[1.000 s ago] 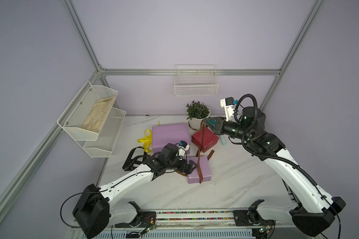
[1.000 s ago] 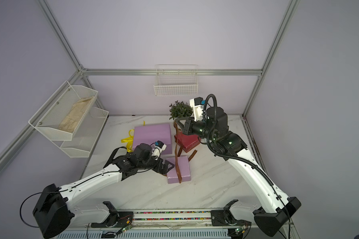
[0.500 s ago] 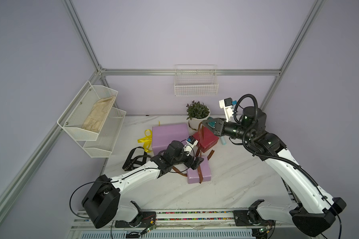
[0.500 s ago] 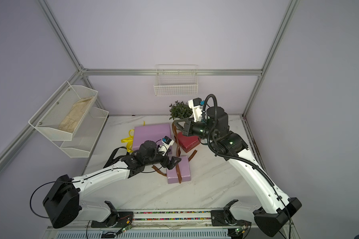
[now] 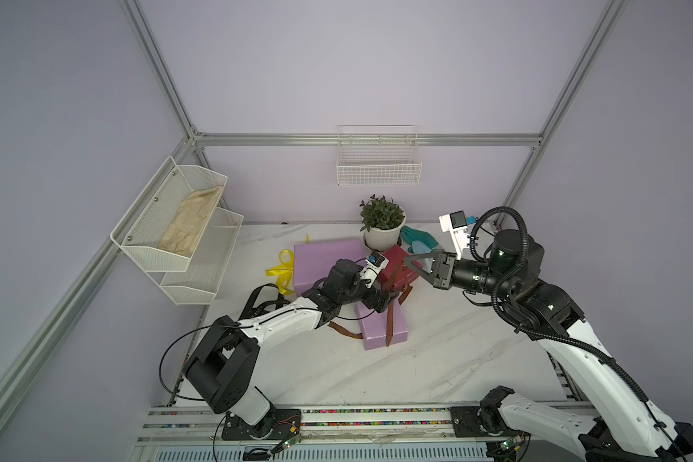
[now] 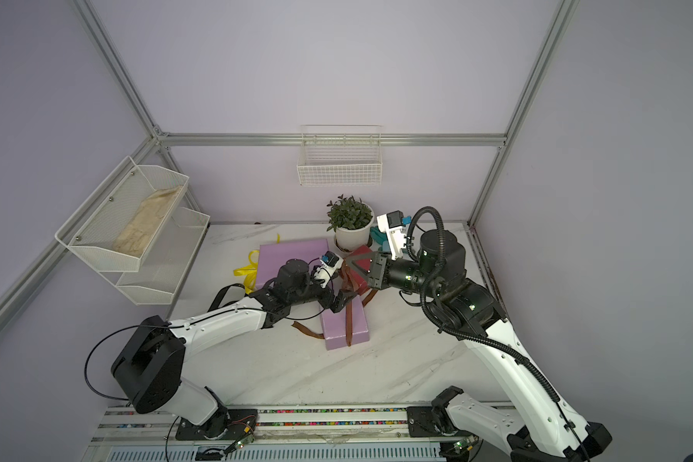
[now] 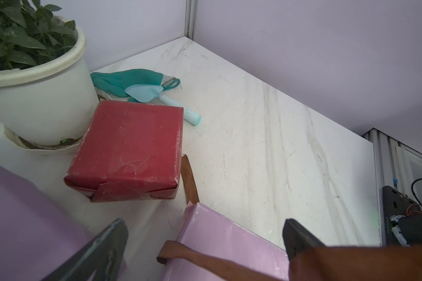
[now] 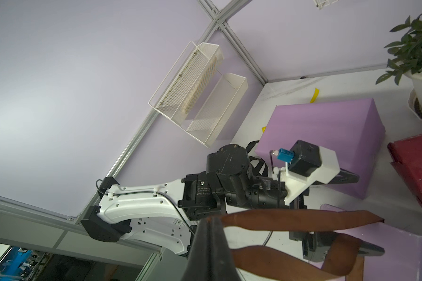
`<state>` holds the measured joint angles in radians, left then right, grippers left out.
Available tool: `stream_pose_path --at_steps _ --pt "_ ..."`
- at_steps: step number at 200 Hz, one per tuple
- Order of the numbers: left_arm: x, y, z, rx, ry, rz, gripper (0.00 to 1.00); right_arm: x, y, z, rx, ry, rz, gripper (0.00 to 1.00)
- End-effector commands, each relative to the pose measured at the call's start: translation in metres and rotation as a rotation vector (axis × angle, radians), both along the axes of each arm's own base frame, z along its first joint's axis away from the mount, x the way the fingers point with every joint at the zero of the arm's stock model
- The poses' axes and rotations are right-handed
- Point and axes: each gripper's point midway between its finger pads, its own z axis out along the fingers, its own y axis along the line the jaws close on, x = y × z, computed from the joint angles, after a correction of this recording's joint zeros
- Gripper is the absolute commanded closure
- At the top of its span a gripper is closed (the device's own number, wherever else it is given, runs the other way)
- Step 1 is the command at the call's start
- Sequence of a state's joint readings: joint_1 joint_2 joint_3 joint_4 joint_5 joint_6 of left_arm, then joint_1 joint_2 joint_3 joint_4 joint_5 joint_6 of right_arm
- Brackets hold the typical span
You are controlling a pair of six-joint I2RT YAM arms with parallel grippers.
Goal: Untie the ribbon bows on the gift boxes
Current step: Pull the ribbon from the gift box.
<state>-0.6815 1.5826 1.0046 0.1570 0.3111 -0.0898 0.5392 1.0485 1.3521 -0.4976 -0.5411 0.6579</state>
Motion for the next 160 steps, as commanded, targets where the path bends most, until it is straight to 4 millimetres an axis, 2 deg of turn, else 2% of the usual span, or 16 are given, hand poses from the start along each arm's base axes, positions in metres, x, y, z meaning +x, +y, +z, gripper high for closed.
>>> stream_pose_path --at_steps 1,9,15,34,67,74,85,120,141,160 --pt "0.010 -0.018 0.044 -0.094 -0.107 -0.064 0.00 -0.005 0.000 0.002 0.011 0.018 0.021 1.00" --pt "0.011 -0.018 0.042 -0.097 -0.102 -0.063 0.01 -0.005 -0.001 0.002 0.007 0.013 0.014 1.00" --pt "0.011 -0.019 0.041 -0.100 -0.096 -0.071 0.05 -0.005 -0.002 0.002 0.003 0.006 0.007 1.00" --pt "0.006 -0.018 0.036 -0.114 -0.065 -0.099 0.33 -0.002 -0.007 0.004 -0.008 -0.015 -0.027 1.00" --pt "-0.013 -0.022 0.030 -0.150 -0.013 -0.189 0.63 0.008 -0.010 0.002 -0.032 -0.036 -0.073 1.00" --pt "-0.016 -0.024 0.028 -0.156 -0.001 -0.204 0.73 0.011 -0.009 0.000 -0.039 -0.034 -0.076 1.00" --pt "-0.018 -0.025 0.025 -0.159 0.013 -0.216 1.00 0.016 -0.008 -0.002 -0.050 -0.038 -0.081 1.00" --pt "-0.022 -0.024 0.018 -0.170 0.053 -0.220 1.00 0.035 -0.014 -0.008 -0.103 -0.068 -0.161 1.00" --pt "-0.028 -0.022 0.009 -0.173 0.102 -0.219 1.00 0.056 -0.034 -0.021 -0.164 -0.078 -0.303 1.00" --pt "-0.035 -0.017 -0.003 -0.165 0.136 -0.212 1.00 0.077 -0.061 -0.038 -0.236 -0.079 -0.466 1.00"
